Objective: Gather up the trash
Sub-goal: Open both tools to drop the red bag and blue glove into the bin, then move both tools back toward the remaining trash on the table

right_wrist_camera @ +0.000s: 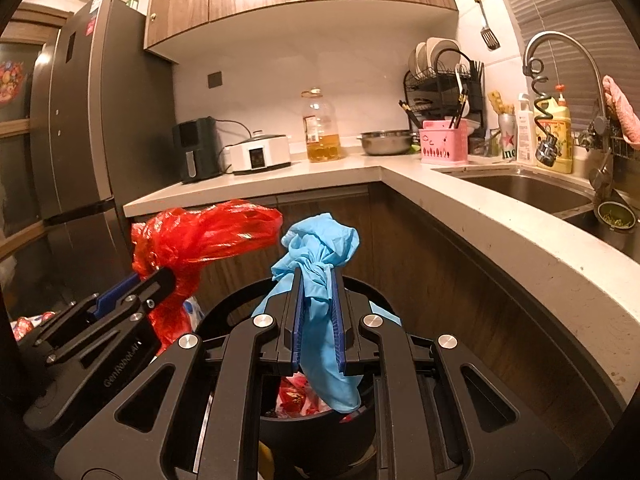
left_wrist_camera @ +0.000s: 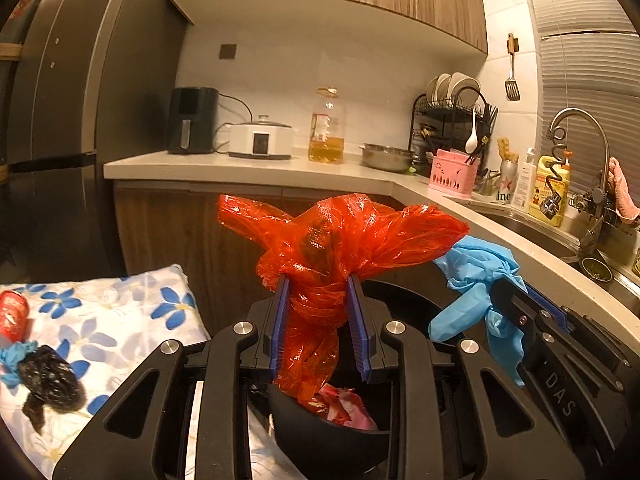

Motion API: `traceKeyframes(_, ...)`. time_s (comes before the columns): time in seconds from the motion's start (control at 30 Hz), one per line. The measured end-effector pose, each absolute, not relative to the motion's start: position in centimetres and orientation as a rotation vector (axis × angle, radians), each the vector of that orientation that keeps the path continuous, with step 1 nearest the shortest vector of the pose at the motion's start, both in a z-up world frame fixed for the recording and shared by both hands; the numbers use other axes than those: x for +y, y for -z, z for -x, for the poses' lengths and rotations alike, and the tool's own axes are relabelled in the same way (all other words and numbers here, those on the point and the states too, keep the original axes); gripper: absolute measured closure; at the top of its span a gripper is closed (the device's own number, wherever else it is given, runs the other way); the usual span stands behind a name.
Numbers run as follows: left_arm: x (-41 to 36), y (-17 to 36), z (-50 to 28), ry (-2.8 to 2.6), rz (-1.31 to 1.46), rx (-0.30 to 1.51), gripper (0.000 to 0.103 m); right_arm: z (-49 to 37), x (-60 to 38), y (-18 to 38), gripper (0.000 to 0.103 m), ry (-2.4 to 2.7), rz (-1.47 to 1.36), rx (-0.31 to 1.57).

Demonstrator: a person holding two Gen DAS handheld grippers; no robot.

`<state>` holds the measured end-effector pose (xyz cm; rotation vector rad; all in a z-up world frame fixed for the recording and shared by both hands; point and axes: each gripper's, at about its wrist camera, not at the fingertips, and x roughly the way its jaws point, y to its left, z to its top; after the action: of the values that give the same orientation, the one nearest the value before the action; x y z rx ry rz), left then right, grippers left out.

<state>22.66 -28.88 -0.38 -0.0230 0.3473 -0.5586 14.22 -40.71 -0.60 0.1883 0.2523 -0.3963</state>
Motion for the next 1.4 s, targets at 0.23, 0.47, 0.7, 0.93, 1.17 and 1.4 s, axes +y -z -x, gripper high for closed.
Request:
traceKeyframes(0.23, -30.4, 1.2, -23.3, 0.588, -0.004, 0.362, 0.074, -15.2, -41.4, 1.0, 0.09, 0.393, -0.19, 0.257)
traceKeyframes(0.47, -31.0, 1.8, -24.0, 0.609, -0.017, 0.376, 0.073, -15.9, -42.1, 1.5, 0.089, 0.382, -0.2, 0.269)
traceKeyframes(0.7, -30.8, 2.2, -24.3, 0.613, -0.008, 0.382, 0.054, -16.3, -42.9, 1.7, 0.08, 0.378, -0.219, 0.281)
traceKeyframes(0.93, -28.8, 2.4, -25.0, 0.553, 0.041, 0.401, 0.035, -15.8, -43.2, 1.7, 0.066, 0.383, -0.237, 0.277)
traceKeyframes(1.17, -25.4, 2.6, -24.2, 0.458, 0.075, 0.419, 0.016, -14.5, -42.1, 1.7, 0.044, 0.379, -0.235, 0.282)
traceKeyframes(1.4, -21.5, 2.9, -22.1, 0.362, 0.072, 0.426, 0.008, -13.1, -39.9, 1.8, 0.032, 0.353, -0.236, 0.299)
